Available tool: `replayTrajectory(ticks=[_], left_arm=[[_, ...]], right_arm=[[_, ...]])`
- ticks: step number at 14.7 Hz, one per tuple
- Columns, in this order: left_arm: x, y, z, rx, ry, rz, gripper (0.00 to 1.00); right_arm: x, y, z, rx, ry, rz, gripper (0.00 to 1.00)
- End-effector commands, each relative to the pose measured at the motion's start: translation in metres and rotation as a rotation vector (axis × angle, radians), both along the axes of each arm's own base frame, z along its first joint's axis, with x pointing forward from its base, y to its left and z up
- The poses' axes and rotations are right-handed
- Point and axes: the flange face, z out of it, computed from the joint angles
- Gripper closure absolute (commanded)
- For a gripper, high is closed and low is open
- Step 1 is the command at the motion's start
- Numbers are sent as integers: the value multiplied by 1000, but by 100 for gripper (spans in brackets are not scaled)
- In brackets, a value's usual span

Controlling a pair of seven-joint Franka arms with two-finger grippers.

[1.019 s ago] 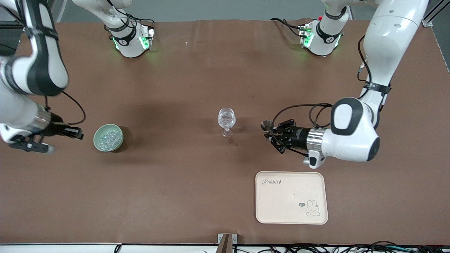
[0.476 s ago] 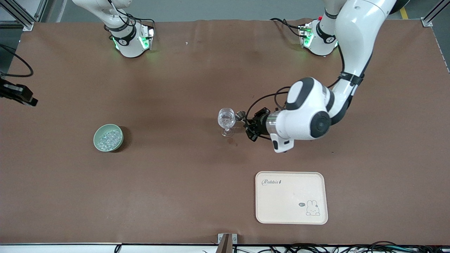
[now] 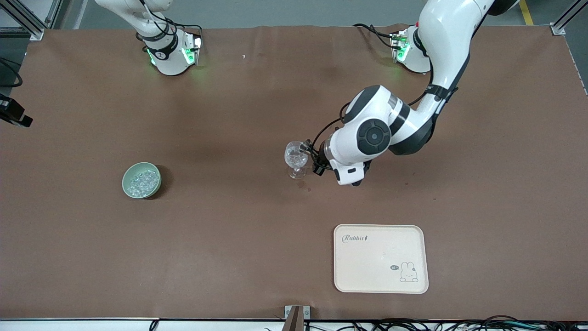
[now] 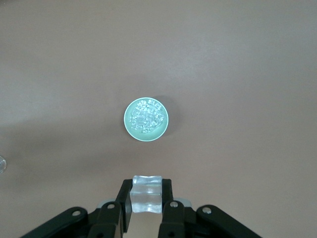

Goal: Pour wine and add ice with both arms
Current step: 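Tilt the jigger over the wine glass with the left gripper to pour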

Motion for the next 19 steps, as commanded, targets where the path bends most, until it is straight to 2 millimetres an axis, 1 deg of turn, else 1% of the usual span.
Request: replayTrajectory(ticks=[1, 2, 4, 6, 7, 8, 10, 12, 14, 16, 19], left_arm=[[-3, 2, 15, 35, -41, 18, 100], [-5, 0, 20, 44, -56, 18, 100], [-5, 1, 22, 58, -70, 20, 100], [-11, -8, 27, 78, -91, 22, 100], [-12, -13, 33, 86, -111, 27, 100], [-13, -15, 35, 103, -129, 33, 100], [-14, -17, 34, 126, -144, 41, 100], [-22, -27, 35, 145, -164, 29, 100], [-23, -29, 35, 184, -199, 39, 100], [-30, -37, 34, 214, -231, 35, 100], [-35, -43, 34, 229, -253, 15, 100]], right_arm=[[-7, 1, 0, 7, 7, 10, 100], [-6, 4, -1, 7, 11, 15, 100], [-6, 4, -1, 9, 10, 15, 100], [-7, 2, -1, 12, 11, 12, 99], [-7, 3, -2, 12, 13, 12, 99], [-7, 3, -1, 13, 11, 12, 99], [-7, 3, -1, 13, 10, 12, 99], [-6, 3, -1, 13, 8, 14, 99], [-6, 3, -2, 13, 10, 12, 99], [-6, 3, -2, 15, 10, 12, 99], [-6, 3, -1, 14, 7, 12, 99]])
